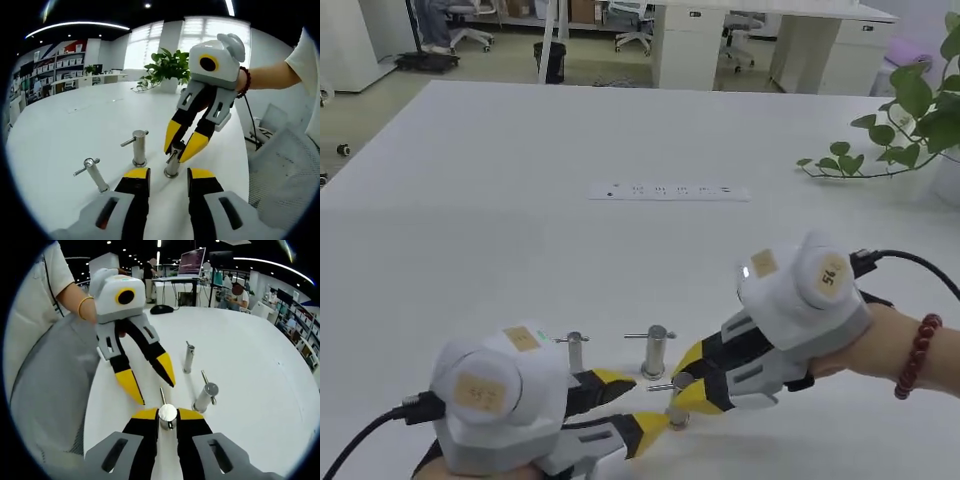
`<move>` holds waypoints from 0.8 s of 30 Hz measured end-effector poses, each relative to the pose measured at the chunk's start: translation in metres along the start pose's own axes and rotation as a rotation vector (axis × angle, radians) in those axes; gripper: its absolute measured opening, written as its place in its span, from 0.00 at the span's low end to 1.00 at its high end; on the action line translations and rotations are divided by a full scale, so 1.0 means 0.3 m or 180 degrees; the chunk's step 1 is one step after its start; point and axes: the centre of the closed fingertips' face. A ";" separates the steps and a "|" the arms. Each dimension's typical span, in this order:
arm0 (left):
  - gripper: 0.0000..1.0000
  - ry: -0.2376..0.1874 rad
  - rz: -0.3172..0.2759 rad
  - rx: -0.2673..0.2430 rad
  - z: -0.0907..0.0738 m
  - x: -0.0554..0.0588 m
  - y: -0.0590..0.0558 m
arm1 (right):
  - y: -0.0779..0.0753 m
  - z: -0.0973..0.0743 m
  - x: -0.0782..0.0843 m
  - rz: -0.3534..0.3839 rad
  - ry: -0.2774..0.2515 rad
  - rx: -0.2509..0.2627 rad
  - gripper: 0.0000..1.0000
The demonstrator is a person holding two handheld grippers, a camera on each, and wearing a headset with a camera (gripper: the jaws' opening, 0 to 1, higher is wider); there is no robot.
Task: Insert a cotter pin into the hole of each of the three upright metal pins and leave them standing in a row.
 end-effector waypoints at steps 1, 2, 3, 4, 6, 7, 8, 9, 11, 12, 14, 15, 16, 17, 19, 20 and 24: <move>0.29 -0.0005 0.0006 -0.0004 -0.005 -0.002 0.001 | -0.001 -0.001 0.000 -0.0005 -0.0003 0.0002 0.13; 0.29 -0.0006 0.0006 -0.0007 -0.009 -0.003 0.001 | -0.002 -0.002 0.000 -0.0009 -0.0003 0.0006 0.13; 0.29 -0.0013 0.0011 -0.0008 -0.014 -0.006 0.001 | -0.004 -0.003 0.000 -0.0018 0.0000 0.0016 0.13; 0.30 -0.0026 0.0030 -0.0005 -0.021 -0.011 0.001 | -0.007 -0.004 0.000 -0.0022 0.0000 0.0025 0.13; 0.32 -0.0042 0.0050 -0.0013 -0.033 -0.018 0.002 | -0.014 -0.013 -0.001 -0.0018 -0.0016 0.0028 0.13; 0.33 -0.0055 0.0048 -0.0027 -0.042 -0.021 0.006 | -0.016 -0.019 -0.005 -0.0001 -0.0038 0.0032 0.13; 0.34 -0.0067 0.0038 -0.0042 -0.048 -0.023 0.011 | -0.020 -0.023 -0.008 0.0015 -0.0051 0.0043 0.13; 0.35 -0.0084 0.0028 -0.0055 -0.055 -0.026 0.014 | -0.025 -0.026 -0.009 0.0025 -0.0053 0.0054 0.13; 0.37 -0.0109 0.0017 -0.0096 -0.069 -0.031 0.022 | -0.040 -0.034 -0.007 0.0029 -0.0046 0.0099 0.13; 0.38 -0.0111 0.0015 -0.0119 -0.077 -0.031 0.026 | -0.049 -0.039 -0.005 0.0033 -0.0045 0.0117 0.13; 0.40 -0.0092 0.0013 -0.0179 -0.089 -0.027 0.033 | -0.065 -0.048 -0.002 0.0054 -0.0057 0.0150 0.13; 0.41 -0.0096 0.0003 -0.0183 -0.093 -0.026 0.032 | -0.072 -0.051 -0.001 0.0064 -0.0058 0.0165 0.13; 0.42 -0.0092 -0.0001 -0.0196 -0.100 -0.023 0.032 | -0.082 -0.055 0.004 0.0084 -0.0054 0.0189 0.13; 0.43 -0.0091 0.0010 -0.0212 -0.104 -0.023 0.032 | -0.087 -0.056 0.008 0.0089 -0.0047 0.0202 0.13; 0.46 -0.0098 0.0018 -0.0252 -0.116 -0.023 0.036 | -0.096 -0.060 0.016 0.0104 -0.0027 0.0219 0.14; 0.48 -0.0114 0.0011 -0.0266 -0.121 -0.026 0.038 | -0.101 -0.062 0.022 0.0104 -0.0014 0.0226 0.14; 0.52 -0.0162 -0.0017 -0.0337 -0.144 -0.035 0.049 | -0.122 -0.070 0.033 0.0132 0.0013 0.0264 0.14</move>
Point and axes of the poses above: the centre of the closed fingertips' face, and the gripper's own axes: z roughly forward along the fingers, y roughly to its left, x roughly out of its underside, and after that the axes turned 12 degrees about z, right-handed
